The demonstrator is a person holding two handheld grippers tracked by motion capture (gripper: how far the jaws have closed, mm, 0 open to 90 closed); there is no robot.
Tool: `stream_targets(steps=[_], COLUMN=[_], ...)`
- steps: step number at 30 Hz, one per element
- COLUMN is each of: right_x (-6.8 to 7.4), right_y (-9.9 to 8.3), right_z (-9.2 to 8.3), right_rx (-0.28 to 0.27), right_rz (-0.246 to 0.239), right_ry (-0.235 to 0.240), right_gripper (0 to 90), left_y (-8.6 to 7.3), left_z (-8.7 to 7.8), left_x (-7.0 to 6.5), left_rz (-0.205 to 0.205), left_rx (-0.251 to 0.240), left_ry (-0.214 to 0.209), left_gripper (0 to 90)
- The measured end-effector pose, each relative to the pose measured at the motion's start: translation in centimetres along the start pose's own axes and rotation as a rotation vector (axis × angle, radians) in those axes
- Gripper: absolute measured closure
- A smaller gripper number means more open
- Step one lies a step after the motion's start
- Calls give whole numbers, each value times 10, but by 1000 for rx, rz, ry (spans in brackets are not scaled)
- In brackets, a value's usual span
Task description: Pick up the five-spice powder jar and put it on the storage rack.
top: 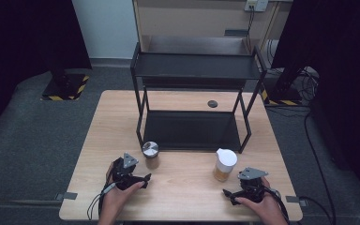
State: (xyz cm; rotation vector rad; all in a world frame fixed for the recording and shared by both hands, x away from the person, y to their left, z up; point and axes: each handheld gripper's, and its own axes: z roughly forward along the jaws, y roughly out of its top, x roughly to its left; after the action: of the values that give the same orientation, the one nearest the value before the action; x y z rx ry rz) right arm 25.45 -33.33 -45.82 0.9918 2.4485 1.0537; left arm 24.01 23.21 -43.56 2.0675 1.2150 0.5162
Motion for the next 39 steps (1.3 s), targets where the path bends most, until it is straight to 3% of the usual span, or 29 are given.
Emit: stream_targets(steps=[39], right_x=[0], right_y=[0], right_z=[0], right_rx=[0], right_rz=[0], right_ry=[0], right_gripper=[14], left_y=[7], left_z=[8], left_x=[-10], left_rz=[32], left_rx=[-37], left_ry=[-25], left_gripper=[13])
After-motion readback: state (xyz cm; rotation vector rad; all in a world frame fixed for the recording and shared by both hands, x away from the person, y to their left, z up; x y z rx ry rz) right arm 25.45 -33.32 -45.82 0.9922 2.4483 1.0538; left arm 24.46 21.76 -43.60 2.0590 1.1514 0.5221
